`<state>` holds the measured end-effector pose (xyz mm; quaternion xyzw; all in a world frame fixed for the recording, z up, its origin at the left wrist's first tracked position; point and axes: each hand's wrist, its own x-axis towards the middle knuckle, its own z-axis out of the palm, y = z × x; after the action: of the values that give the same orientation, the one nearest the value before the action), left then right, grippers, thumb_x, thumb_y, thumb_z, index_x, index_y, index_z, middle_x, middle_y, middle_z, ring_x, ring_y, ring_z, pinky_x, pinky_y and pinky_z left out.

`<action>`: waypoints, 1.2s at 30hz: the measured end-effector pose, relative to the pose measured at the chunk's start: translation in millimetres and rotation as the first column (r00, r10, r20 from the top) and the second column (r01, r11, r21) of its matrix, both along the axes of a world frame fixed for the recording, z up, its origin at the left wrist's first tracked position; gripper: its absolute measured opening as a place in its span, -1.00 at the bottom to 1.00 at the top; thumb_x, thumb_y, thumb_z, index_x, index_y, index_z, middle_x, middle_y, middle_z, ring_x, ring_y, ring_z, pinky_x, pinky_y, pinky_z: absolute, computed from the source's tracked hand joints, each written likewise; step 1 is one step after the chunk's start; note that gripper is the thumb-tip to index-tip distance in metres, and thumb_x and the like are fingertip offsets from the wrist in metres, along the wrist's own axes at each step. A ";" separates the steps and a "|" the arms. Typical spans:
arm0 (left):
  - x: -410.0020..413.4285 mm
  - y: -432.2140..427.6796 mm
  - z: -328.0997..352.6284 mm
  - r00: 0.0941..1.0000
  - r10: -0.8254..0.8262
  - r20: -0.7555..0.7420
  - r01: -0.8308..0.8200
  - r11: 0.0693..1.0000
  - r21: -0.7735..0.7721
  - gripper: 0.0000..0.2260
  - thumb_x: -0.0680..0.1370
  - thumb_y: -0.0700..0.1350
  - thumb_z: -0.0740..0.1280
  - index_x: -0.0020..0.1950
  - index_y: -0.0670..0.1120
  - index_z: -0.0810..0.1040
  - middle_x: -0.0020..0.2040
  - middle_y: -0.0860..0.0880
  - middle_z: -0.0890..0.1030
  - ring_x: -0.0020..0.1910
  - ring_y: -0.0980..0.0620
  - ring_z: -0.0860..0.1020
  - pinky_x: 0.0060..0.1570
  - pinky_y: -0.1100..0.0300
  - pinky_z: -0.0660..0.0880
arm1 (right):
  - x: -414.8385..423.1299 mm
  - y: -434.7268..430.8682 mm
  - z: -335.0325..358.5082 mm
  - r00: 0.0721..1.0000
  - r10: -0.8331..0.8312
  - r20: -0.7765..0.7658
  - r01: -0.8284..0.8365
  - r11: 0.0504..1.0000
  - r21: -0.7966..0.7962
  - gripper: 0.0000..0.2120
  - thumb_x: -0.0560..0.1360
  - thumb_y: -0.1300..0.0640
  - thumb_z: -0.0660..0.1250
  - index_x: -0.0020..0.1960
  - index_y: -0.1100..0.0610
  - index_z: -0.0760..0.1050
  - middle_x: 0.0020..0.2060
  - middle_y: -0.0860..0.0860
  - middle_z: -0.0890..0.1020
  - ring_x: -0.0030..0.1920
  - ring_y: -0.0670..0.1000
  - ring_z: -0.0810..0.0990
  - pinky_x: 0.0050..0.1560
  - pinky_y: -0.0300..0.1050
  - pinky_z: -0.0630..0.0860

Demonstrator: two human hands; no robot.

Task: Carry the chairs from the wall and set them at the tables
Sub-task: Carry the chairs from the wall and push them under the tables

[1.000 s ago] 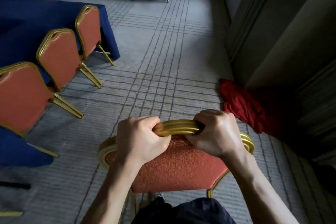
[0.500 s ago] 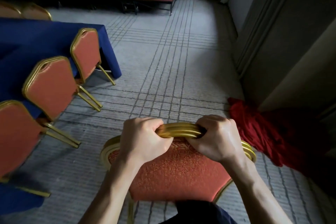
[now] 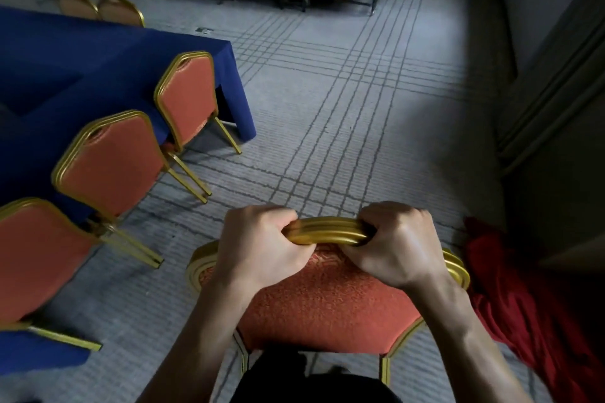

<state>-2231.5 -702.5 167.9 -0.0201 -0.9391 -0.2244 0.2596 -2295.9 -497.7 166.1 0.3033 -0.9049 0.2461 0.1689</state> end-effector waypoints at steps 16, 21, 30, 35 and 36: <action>-341.7 -121.2 -7.8 0.997 -0.073 0.022 0.073 0.997 0.015 -0.65 0.25 0.04 0.49 -0.47 -0.10 0.37 -0.54 0.04 0.42 -0.54 0.05 0.38 -0.47 0.19 0.31 | -314.7 -113.5 9.2 0.993 -0.114 -0.020 0.116 0.989 0.092 -0.64 0.29 -0.18 0.33 -0.43 0.06 0.36 -0.47 -0.15 0.32 -0.42 0.01 0.47 -0.38 -0.15 0.33; -423.0 -141.1 -1.1 0.990 -0.138 0.011 0.137 0.990 0.036 -0.64 0.25 -0.01 0.51 -0.47 -0.09 0.33 -0.54 0.06 0.39 -0.54 0.07 0.35 -0.46 0.22 0.25 | -387.9 -132.8 18.0 0.989 -0.148 -0.027 0.150 0.984 0.093 -0.66 0.27 -0.17 0.33 -0.43 0.06 0.37 -0.49 -0.10 0.43 -0.43 0.00 0.48 -0.40 -0.15 0.37; -606.1 -155.3 -12.4 0.980 -0.189 0.062 0.188 0.982 0.014 -0.63 0.31 0.03 0.50 -0.44 0.02 0.31 -0.52 0.12 0.37 -0.51 0.10 0.36 -0.40 0.24 0.21 | -565.0 -143.2 -3.6 0.979 -0.202 0.025 0.199 0.976 0.090 -0.66 0.28 -0.15 0.38 -0.44 0.05 0.36 -0.50 -0.15 0.36 -0.44 -0.09 0.31 -0.35 -0.19 0.22; -711.4 -172.7 -27.9 0.987 -0.102 0.122 0.102 0.995 0.011 -0.70 0.32 0.13 0.42 -0.41 -0.08 0.50 -0.48 0.05 0.51 -0.47 0.09 0.48 -0.43 0.09 0.44 | -688.2 -163.8 -21.8 0.990 -0.136 0.036 0.133 0.988 0.078 -0.67 0.25 -0.20 0.29 -0.43 0.05 0.36 -0.49 -0.08 0.46 -0.42 -0.01 0.49 -0.40 -0.16 0.33; -728.0 -175.8 -28.6 0.987 -0.097 0.127 0.097 0.995 0.005 -0.70 0.31 0.15 0.41 -0.40 -0.07 0.52 -0.47 0.04 0.53 -0.46 0.08 0.50 -0.43 0.10 0.46 | -707.4 -167.6 -24.4 0.991 -0.125 0.044 0.121 0.990 0.073 -0.66 0.25 -0.20 0.29 -0.43 0.06 0.36 -0.49 -0.08 0.47 -0.41 0.00 0.51 -0.41 -0.15 0.35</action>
<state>-2959.5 -878.2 139.4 -0.0515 -0.9517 -0.2371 0.1880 -3003.3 -665.2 141.7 0.2466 -0.9338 0.2106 0.1513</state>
